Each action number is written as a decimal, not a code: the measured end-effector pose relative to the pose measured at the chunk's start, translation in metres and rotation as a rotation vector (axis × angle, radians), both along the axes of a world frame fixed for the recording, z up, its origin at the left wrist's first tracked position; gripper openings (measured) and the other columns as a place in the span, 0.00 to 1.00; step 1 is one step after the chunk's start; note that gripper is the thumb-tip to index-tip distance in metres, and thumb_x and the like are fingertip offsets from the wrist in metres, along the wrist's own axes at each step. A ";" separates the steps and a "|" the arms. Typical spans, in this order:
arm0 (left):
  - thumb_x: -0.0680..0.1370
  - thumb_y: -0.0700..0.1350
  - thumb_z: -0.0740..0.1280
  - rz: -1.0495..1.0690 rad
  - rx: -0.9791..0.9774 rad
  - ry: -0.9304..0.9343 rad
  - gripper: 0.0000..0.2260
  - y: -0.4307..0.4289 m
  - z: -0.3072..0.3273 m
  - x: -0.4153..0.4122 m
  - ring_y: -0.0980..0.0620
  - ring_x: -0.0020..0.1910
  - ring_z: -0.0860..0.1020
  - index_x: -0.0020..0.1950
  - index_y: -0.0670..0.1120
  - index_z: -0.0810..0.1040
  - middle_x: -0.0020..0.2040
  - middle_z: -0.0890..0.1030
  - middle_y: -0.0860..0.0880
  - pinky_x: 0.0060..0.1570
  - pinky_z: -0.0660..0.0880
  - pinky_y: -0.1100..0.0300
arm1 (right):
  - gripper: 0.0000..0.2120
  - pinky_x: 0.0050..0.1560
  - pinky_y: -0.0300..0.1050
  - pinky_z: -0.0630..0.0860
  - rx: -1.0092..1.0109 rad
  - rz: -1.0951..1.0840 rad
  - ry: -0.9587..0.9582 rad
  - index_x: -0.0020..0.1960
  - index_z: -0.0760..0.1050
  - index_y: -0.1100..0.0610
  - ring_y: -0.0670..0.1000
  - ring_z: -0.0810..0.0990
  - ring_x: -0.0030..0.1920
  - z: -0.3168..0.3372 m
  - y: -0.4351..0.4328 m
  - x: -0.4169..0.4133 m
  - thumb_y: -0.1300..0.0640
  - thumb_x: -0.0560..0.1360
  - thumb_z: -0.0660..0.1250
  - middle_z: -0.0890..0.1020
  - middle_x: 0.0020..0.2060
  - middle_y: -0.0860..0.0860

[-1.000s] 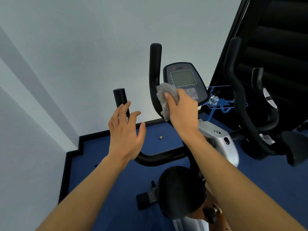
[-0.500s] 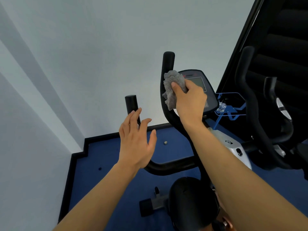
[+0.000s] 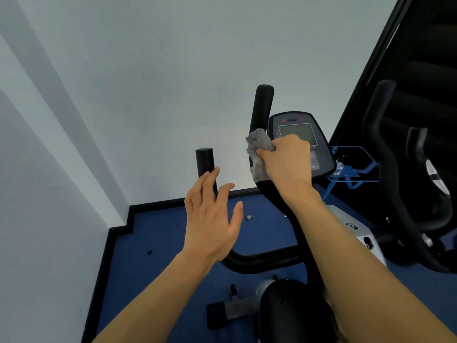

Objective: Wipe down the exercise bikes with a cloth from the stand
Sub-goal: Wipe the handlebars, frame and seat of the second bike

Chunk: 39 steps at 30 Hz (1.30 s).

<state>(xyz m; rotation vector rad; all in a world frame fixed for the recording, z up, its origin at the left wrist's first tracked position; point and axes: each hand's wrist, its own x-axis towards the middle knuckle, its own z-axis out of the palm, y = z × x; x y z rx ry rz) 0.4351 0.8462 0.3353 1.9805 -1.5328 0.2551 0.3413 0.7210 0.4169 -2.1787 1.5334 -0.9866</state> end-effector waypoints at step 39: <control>0.77 0.57 0.45 -0.027 0.166 -0.164 0.27 0.042 -0.022 -0.027 0.49 0.75 0.43 0.70 0.45 0.65 0.77 0.50 0.46 0.71 0.40 0.47 | 0.09 0.35 0.33 0.72 0.143 0.119 -0.231 0.46 0.79 0.57 0.44 0.77 0.36 0.007 0.122 -0.098 0.52 0.74 0.67 0.80 0.33 0.48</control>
